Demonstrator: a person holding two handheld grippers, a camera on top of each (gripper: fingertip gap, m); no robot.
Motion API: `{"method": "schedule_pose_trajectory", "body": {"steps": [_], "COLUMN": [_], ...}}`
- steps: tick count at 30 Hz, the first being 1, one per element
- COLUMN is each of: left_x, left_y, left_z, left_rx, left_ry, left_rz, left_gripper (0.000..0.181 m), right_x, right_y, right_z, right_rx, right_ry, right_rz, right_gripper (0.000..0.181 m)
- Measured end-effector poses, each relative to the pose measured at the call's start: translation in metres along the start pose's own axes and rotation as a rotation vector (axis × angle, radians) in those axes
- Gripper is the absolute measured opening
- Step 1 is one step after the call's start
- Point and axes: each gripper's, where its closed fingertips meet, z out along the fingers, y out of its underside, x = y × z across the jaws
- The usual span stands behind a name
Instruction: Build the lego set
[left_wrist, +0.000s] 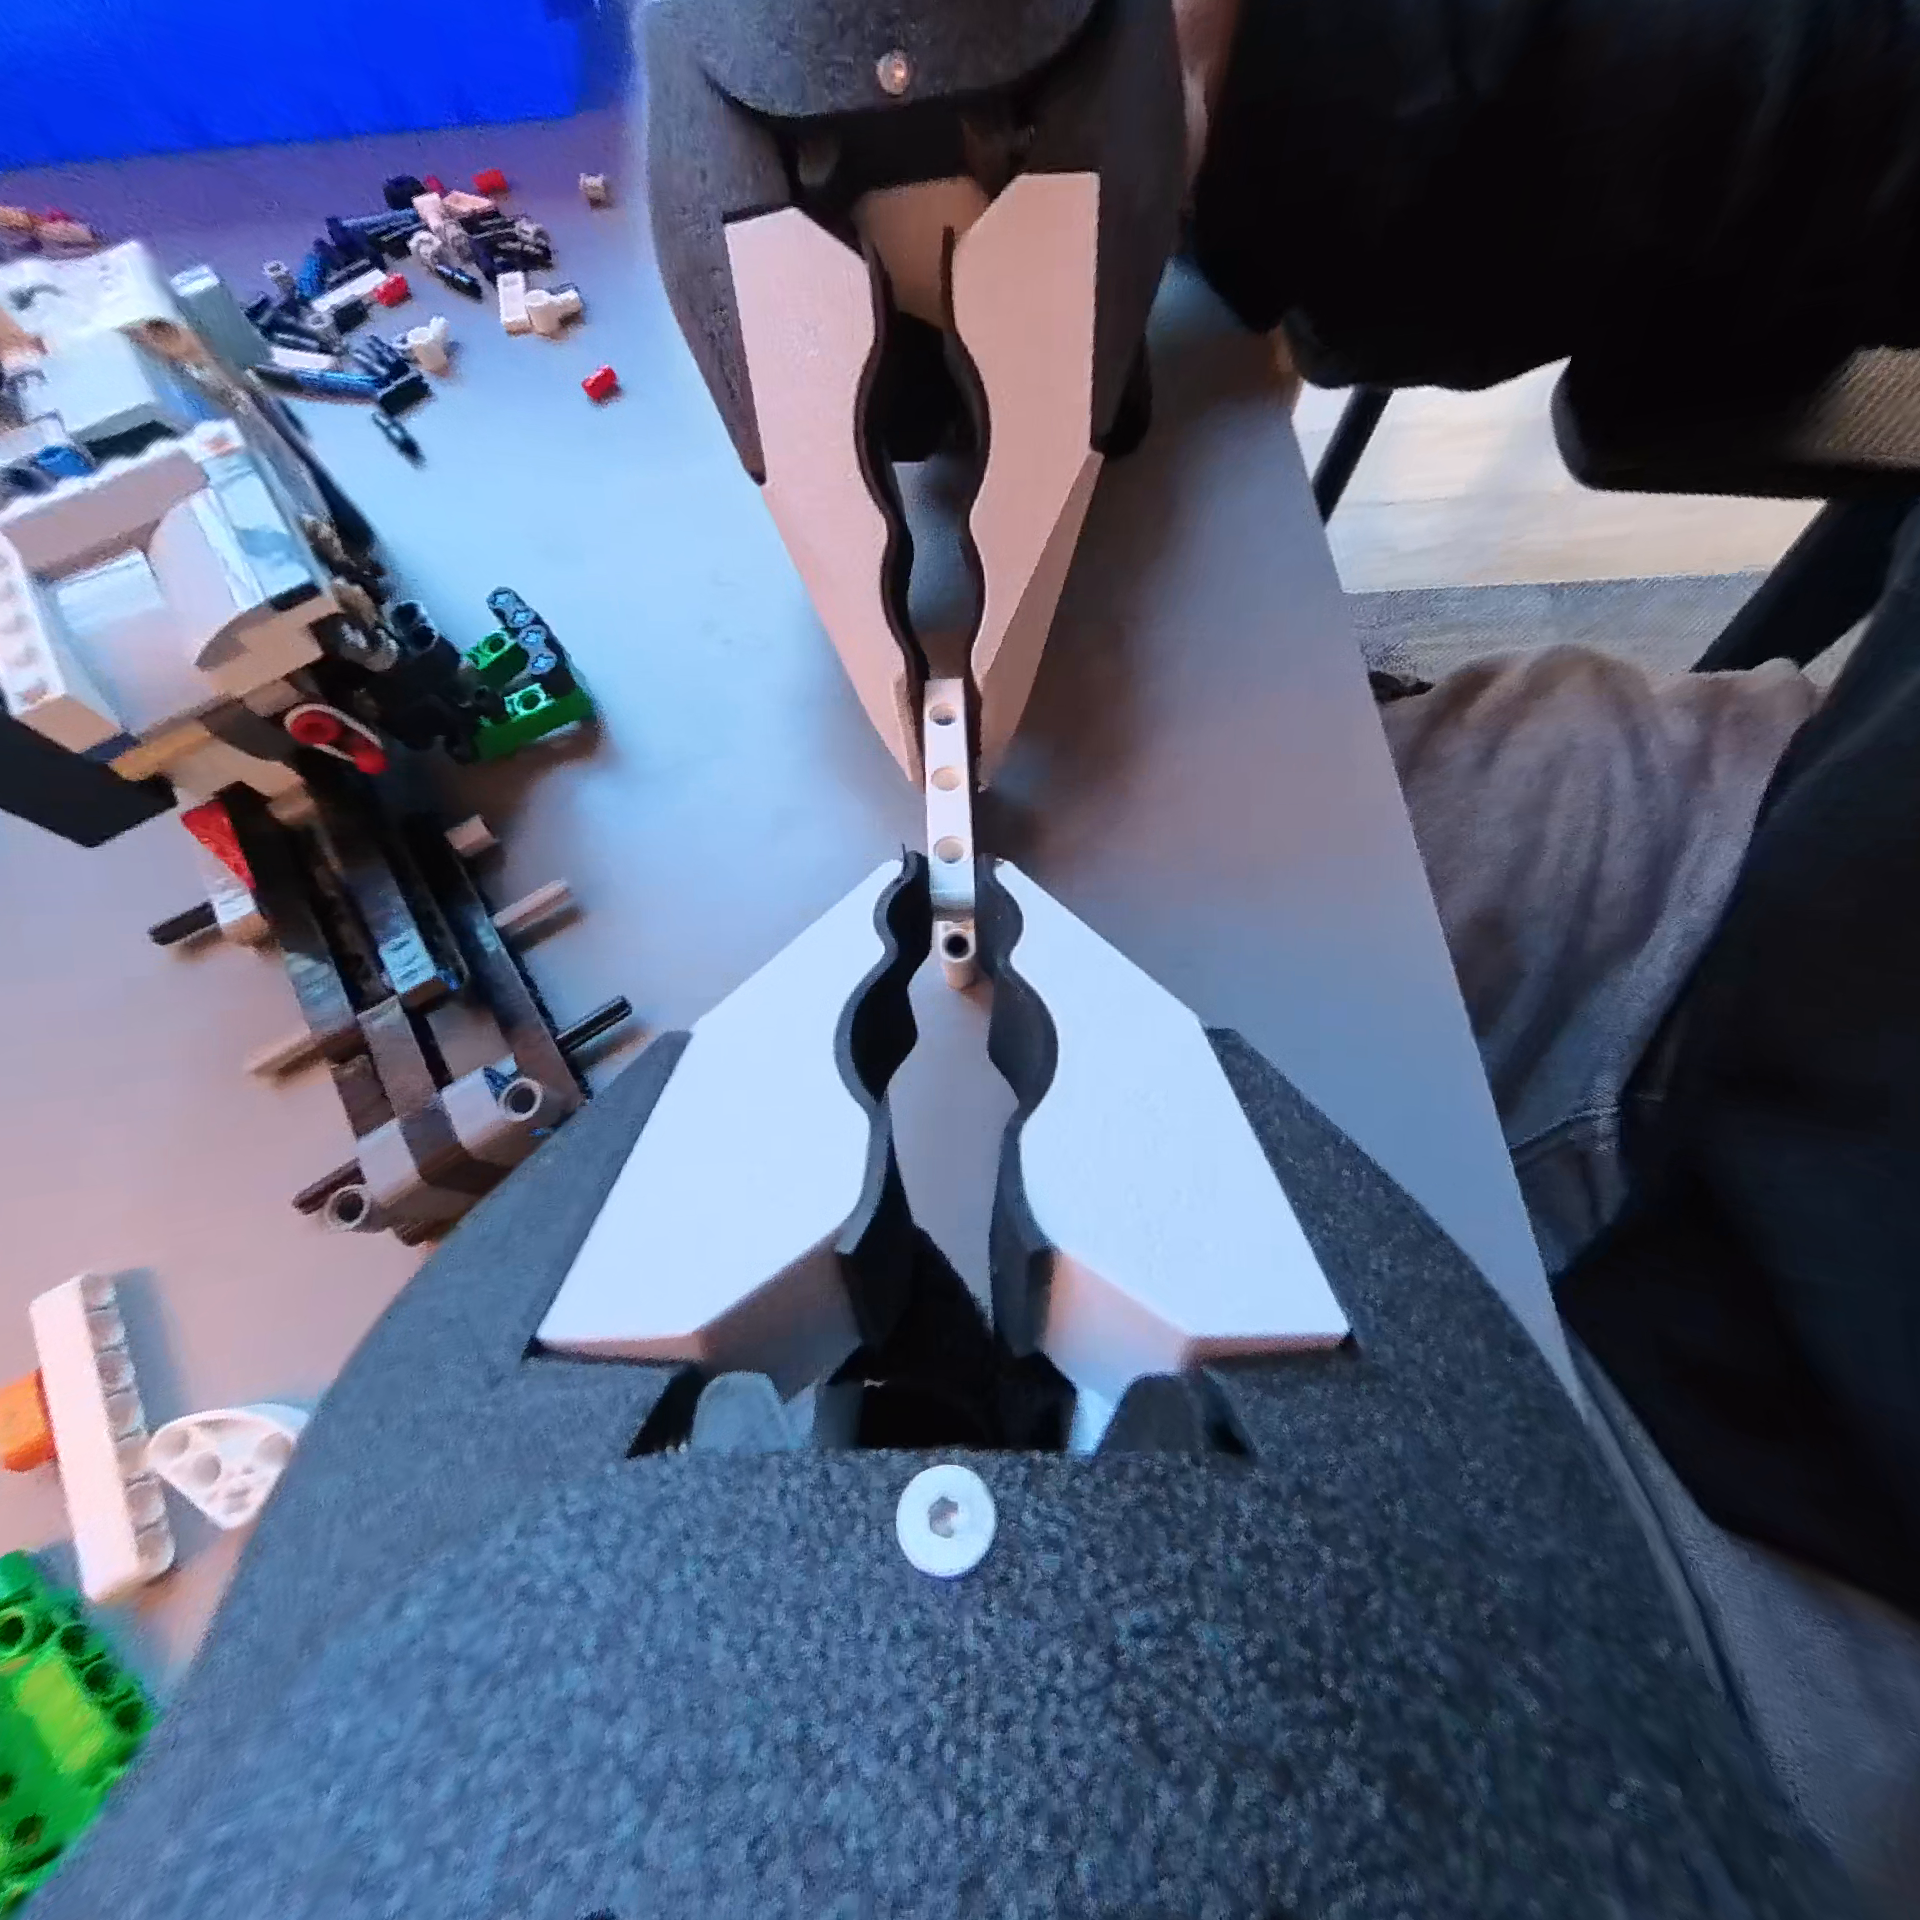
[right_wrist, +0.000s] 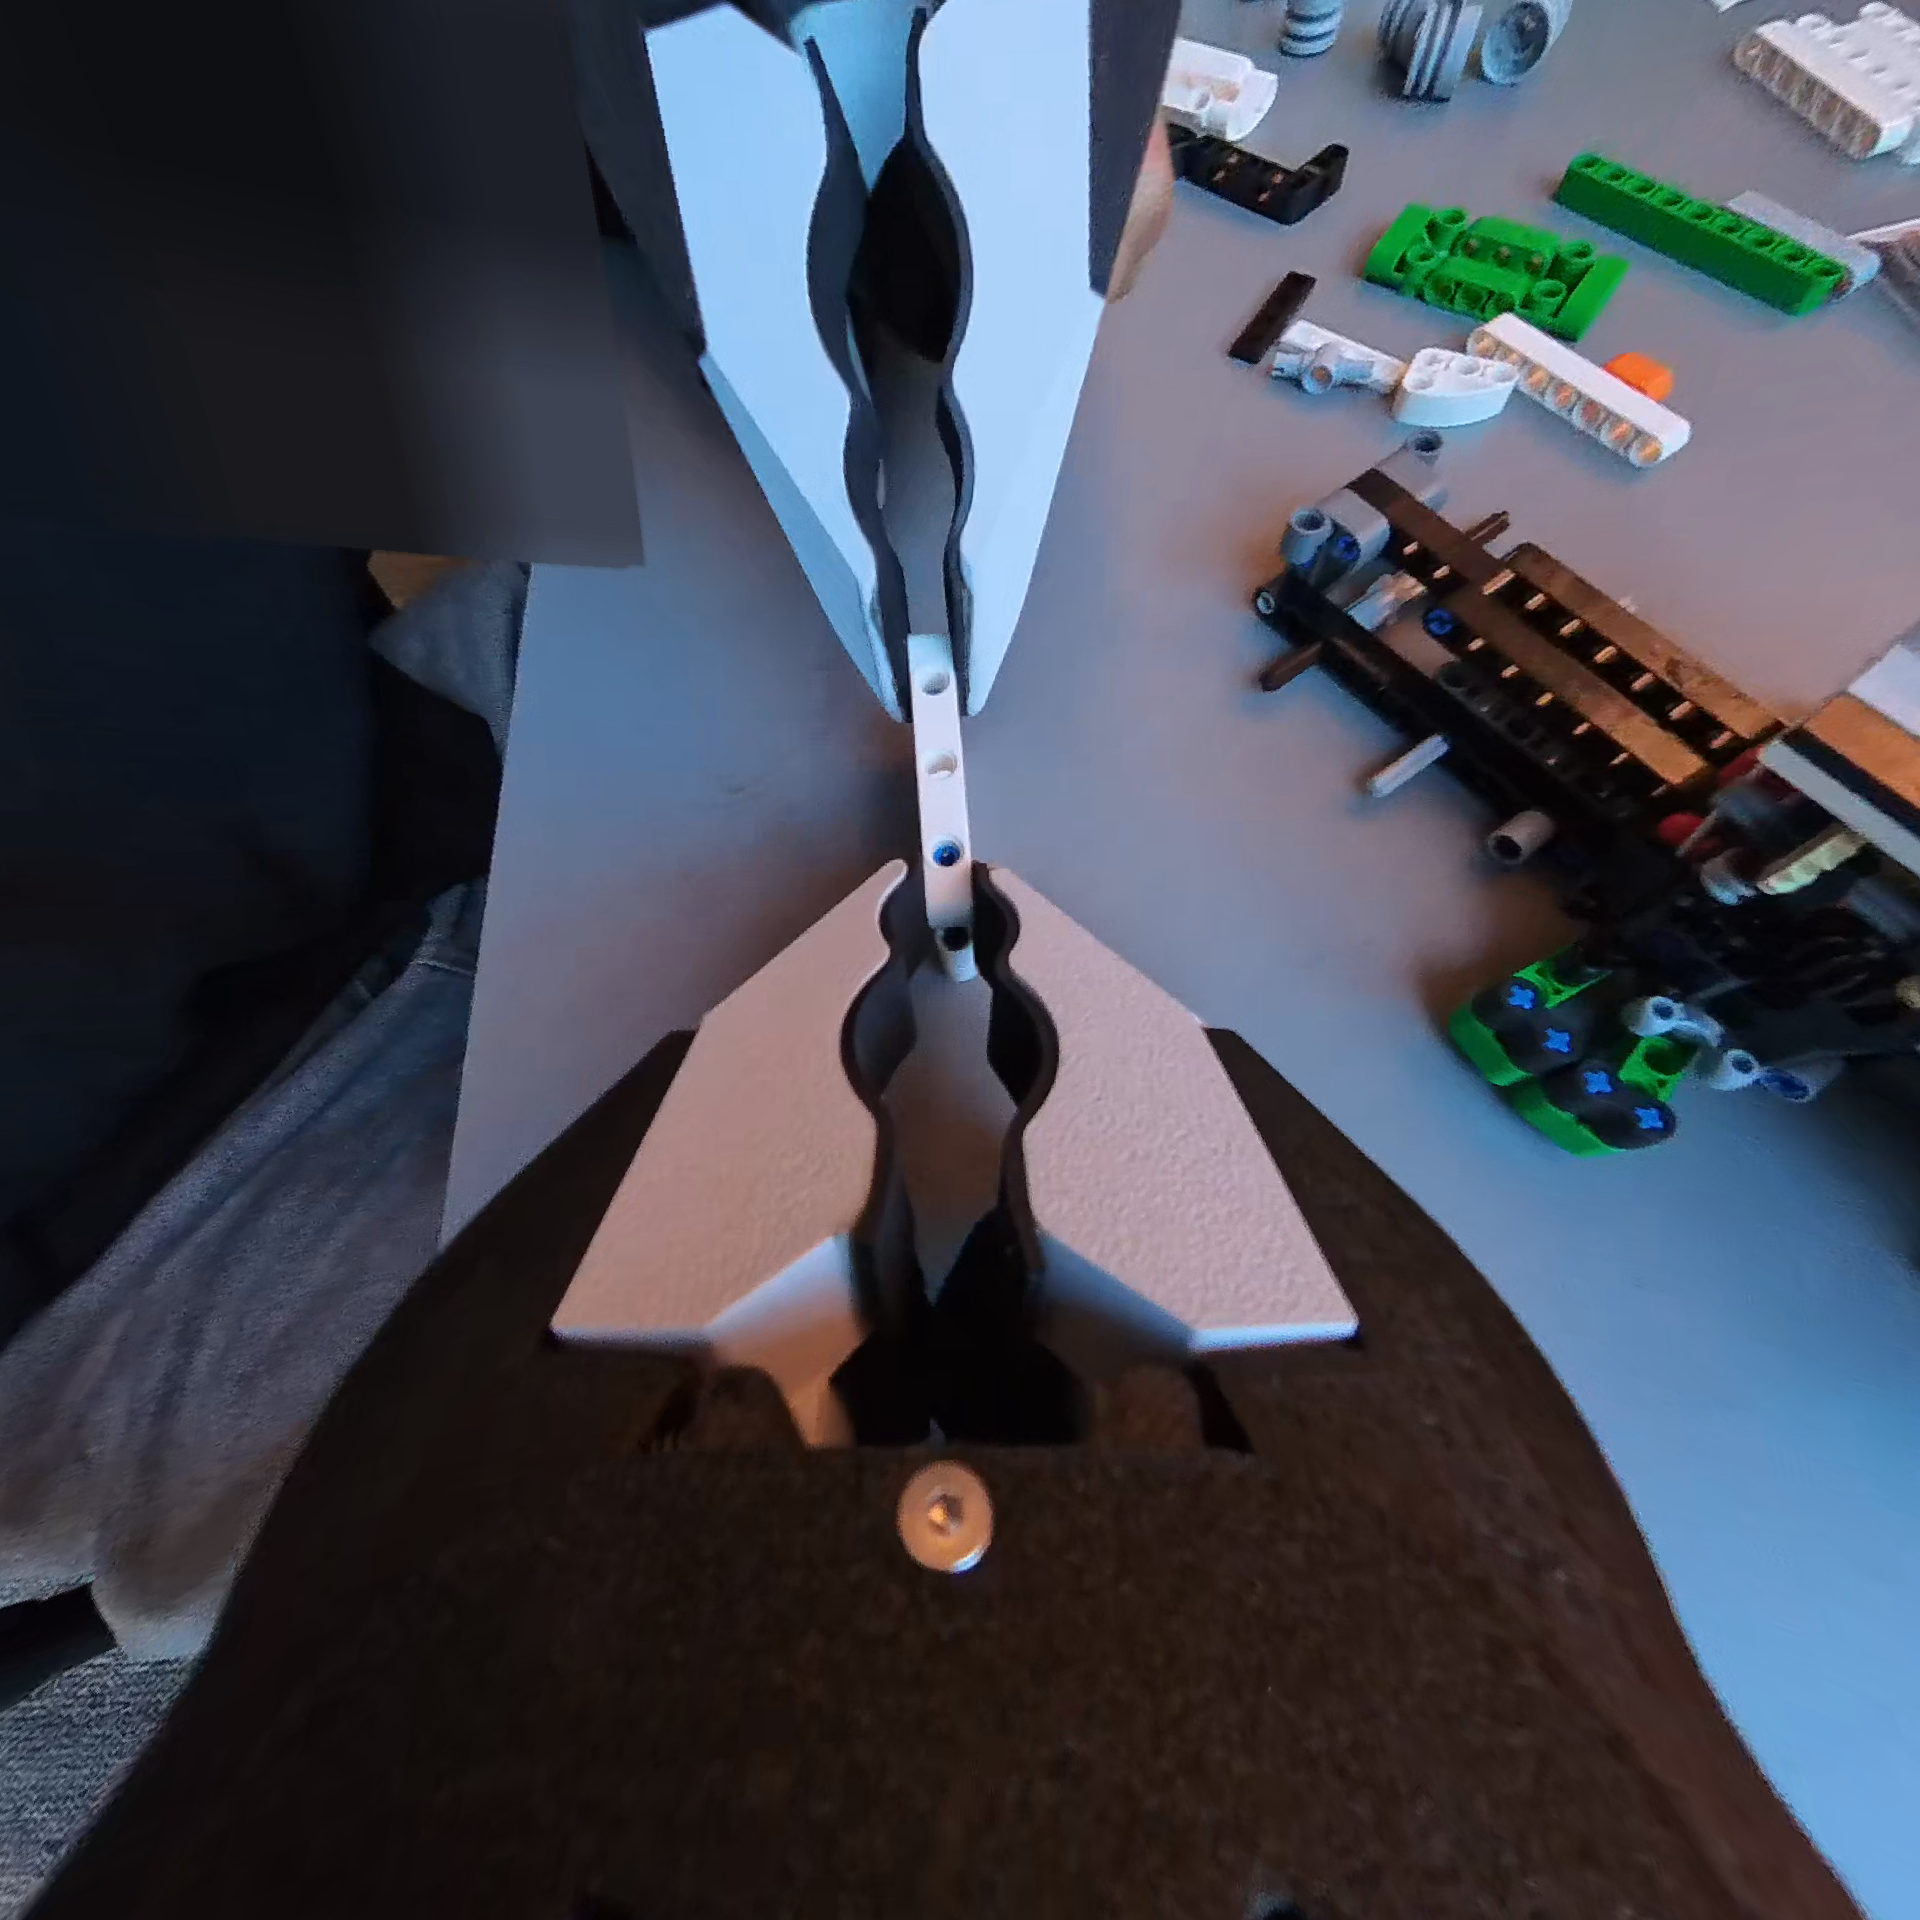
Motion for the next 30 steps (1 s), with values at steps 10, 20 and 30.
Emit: {"method": "schedule_pose_trajectory", "body": {"steps": [10,20,30], "left_x": [0.001,0.002,0.004], "left_y": [0.001,0.0,0.001], "left_z": [-0.001,0.0,0.001], "left_rx": [0.016,-0.001,0.007], "left_ry": [0.017,-0.011,-0.008], "left_rz": [0.032,0.079,0.093], "left_gripper": [0.007,0.006,0.007], "right_x": [-0.002,-0.005,-0.007], "right_y": [-0.001,-0.029,-0.026], "right_z": [0.001,0.009,0.009], "right_rx": [-0.001,0.067,-0.056], "right_ry": [0.039,0.111,0.11], "right_rz": [-0.02,-0.109,-0.087], "right_gripper": [0.007,0.007,0.006]}}
